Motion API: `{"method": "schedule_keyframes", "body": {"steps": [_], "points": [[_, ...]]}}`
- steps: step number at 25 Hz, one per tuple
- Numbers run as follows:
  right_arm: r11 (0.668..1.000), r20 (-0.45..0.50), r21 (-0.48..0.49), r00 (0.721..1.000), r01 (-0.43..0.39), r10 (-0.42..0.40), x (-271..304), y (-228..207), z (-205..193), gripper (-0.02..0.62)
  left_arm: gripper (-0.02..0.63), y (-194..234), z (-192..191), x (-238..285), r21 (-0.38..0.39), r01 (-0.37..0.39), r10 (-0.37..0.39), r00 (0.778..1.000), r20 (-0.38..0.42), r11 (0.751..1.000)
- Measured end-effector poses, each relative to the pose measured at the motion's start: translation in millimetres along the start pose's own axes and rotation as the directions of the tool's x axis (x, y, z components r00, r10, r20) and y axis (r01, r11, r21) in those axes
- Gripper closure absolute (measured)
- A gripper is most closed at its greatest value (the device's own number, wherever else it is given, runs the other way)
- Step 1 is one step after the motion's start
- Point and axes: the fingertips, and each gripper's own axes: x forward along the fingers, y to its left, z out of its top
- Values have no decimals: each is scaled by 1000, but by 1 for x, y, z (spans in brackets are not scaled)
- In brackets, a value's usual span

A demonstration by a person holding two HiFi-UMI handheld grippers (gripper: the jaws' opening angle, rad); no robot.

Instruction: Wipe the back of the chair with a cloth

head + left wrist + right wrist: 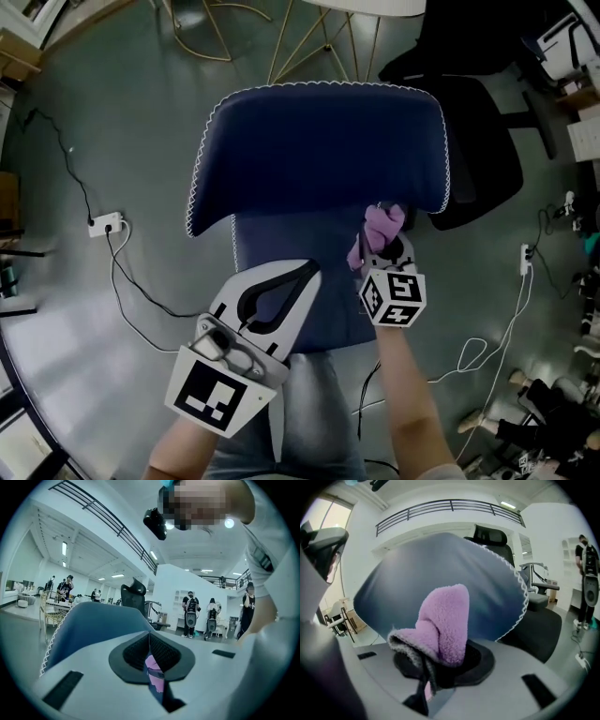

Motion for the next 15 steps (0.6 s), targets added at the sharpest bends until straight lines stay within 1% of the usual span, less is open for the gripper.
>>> {"method": "schedule_keyframes", "body": {"steps": [3, 6, 10, 15], "points": [[999, 35, 10, 998, -44, 44, -24, 22, 24, 476, 591, -8, 16, -8, -4, -3, 3, 1000, 12, 1000], [996, 74, -5, 994, -84, 84, -48, 42, 51, 476, 591, -18, 34, -18, 12, 1, -1, 1000, 21, 1000], [992, 131, -18, 984, -122, 124, -80, 65, 88, 476, 591, -28, 59, -33, 24, -3, 1, 999, 46, 1000], [986, 188, -45, 968, -163, 169, -116, 87, 133, 476, 591, -38, 87, -47, 15, -6, 5, 996, 85, 1000]]}}
